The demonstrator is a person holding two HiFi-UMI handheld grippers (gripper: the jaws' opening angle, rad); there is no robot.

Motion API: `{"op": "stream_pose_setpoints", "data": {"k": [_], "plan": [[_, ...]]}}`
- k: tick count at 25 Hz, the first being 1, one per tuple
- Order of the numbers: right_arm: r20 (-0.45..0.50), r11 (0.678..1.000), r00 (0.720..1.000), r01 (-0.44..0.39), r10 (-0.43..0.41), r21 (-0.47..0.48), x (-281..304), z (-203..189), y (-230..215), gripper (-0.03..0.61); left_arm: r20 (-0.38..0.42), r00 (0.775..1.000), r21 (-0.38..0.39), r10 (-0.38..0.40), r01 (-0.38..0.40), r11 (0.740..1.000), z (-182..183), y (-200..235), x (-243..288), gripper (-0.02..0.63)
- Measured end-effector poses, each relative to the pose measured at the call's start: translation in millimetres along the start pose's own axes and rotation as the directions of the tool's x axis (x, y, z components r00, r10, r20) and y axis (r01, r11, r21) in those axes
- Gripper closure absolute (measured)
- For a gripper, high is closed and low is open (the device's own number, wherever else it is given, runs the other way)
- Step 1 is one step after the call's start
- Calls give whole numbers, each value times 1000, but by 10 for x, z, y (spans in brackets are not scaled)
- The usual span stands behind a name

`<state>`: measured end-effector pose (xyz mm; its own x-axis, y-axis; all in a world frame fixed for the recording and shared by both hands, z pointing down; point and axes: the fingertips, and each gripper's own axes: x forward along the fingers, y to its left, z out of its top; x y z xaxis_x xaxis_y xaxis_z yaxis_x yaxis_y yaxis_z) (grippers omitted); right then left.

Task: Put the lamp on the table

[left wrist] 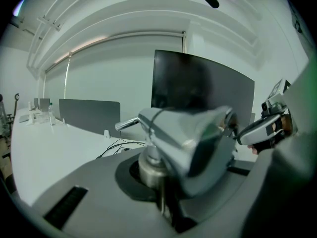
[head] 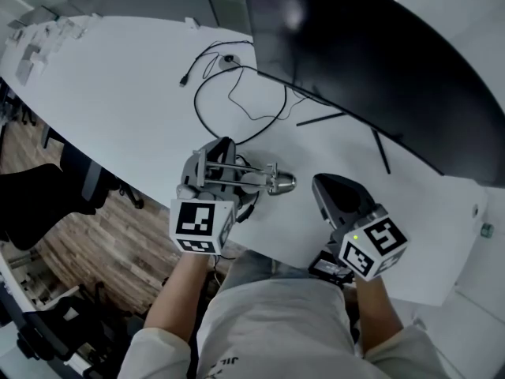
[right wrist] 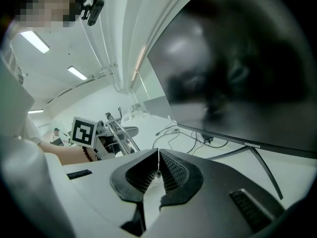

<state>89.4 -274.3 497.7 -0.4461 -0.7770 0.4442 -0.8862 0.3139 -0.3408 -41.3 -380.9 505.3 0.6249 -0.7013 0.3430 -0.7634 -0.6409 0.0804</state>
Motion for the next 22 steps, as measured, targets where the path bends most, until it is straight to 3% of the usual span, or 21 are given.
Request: {"op": "stream_pose_setpoints", "data": {"k": [22], "plan": [[-2,1000,1000,10,-10,19,-31,-17,-47,546,-35,999,-3,12,-12,1000,-167,-6,136,598]]}}
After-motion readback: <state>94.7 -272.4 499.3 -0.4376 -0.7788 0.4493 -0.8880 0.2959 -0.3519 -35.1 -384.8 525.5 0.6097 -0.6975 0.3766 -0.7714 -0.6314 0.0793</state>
